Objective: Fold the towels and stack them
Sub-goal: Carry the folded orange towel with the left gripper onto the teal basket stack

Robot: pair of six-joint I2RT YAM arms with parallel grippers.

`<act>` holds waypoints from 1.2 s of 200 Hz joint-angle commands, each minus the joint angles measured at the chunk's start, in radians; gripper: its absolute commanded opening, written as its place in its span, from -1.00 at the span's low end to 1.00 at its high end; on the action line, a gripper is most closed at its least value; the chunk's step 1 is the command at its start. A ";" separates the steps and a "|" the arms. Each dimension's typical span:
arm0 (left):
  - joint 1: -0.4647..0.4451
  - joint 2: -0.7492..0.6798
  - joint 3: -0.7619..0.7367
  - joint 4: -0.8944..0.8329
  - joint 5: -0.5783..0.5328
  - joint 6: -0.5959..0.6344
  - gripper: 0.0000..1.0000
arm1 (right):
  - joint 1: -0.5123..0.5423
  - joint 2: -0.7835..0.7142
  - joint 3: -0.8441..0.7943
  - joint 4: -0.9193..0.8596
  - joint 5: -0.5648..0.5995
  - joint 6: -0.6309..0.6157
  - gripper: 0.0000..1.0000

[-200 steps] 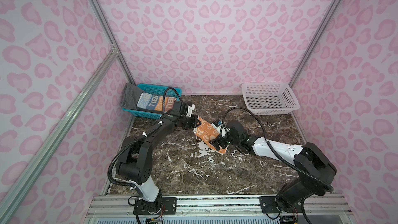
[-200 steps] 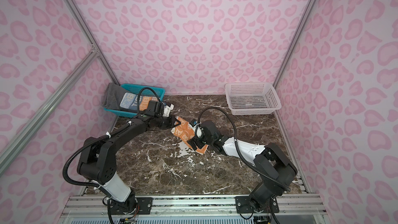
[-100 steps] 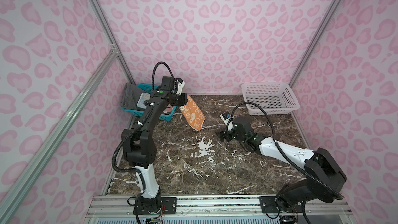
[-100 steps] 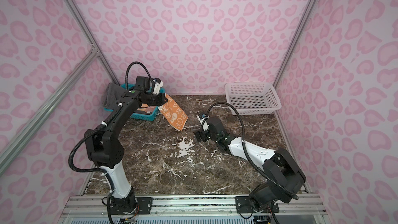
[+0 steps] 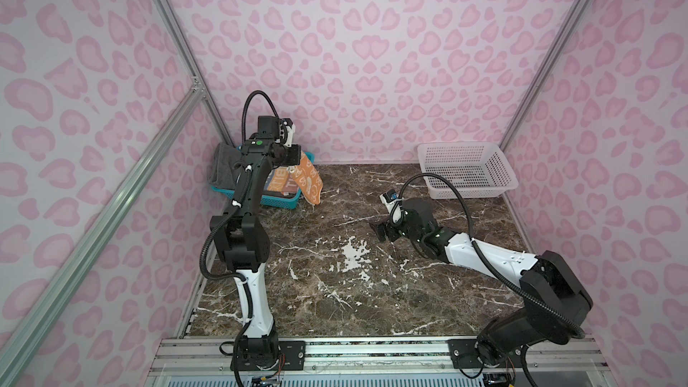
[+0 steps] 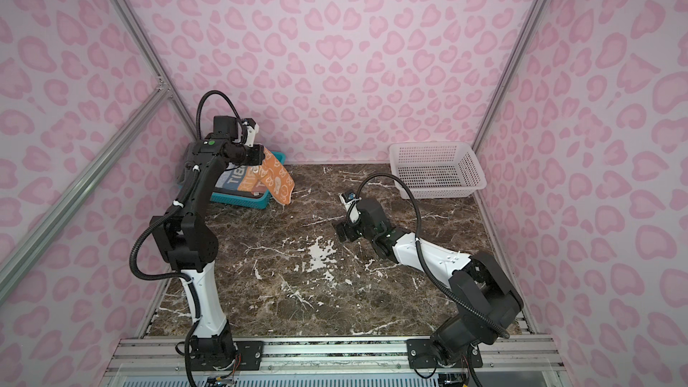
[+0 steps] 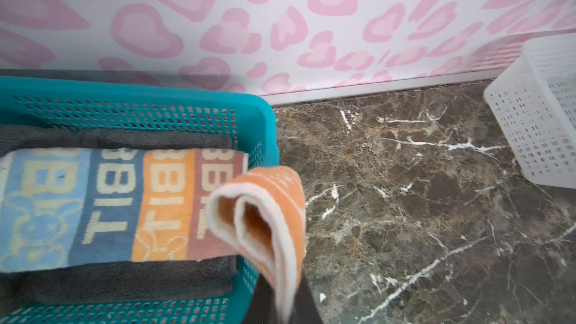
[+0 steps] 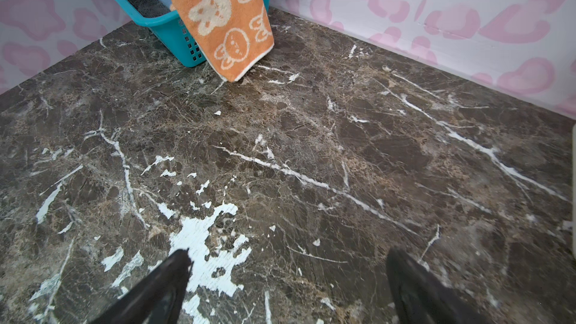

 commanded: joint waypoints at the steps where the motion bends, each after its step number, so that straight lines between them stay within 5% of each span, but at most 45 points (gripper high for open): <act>1: 0.023 0.035 0.045 -0.012 -0.034 0.045 -0.93 | -0.001 0.010 0.008 0.029 -0.011 0.002 0.99; 105: 0.191 0.154 0.101 0.071 -0.102 0.110 -0.93 | -0.015 0.075 0.068 0.010 -0.047 -0.003 0.99; 240: 0.232 0.299 0.204 0.132 -0.248 0.217 -0.94 | -0.022 0.093 0.087 -0.001 -0.054 0.026 0.98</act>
